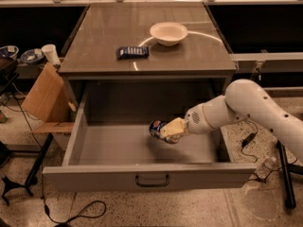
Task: Place pepsi can into top drawer
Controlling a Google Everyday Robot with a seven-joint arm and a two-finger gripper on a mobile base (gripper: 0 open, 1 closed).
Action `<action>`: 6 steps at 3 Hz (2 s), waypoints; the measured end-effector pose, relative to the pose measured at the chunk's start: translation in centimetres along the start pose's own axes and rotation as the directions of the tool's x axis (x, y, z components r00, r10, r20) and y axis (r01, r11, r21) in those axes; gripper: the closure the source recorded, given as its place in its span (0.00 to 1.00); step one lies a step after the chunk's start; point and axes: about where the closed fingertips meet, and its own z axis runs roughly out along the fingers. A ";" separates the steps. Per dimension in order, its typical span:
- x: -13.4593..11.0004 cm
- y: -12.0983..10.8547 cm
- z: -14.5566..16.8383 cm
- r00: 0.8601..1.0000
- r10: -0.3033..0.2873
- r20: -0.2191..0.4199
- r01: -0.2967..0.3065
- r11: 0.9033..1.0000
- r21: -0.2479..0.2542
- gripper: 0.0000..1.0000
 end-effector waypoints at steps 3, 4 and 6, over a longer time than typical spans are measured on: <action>0.8 -2.5 1.1 0.995 0.092 0.032 -0.094 0.993 0.070 0.35; 0.0 -1.9 -0.7 0.993 0.076 0.091 -0.082 0.994 0.069 0.11; -1.5 -0.6 -3.7 0.982 0.034 0.185 -0.048 0.996 0.071 0.00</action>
Offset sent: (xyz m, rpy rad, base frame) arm 0.0042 -0.0150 -0.0392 -0.0632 0.0536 -0.1382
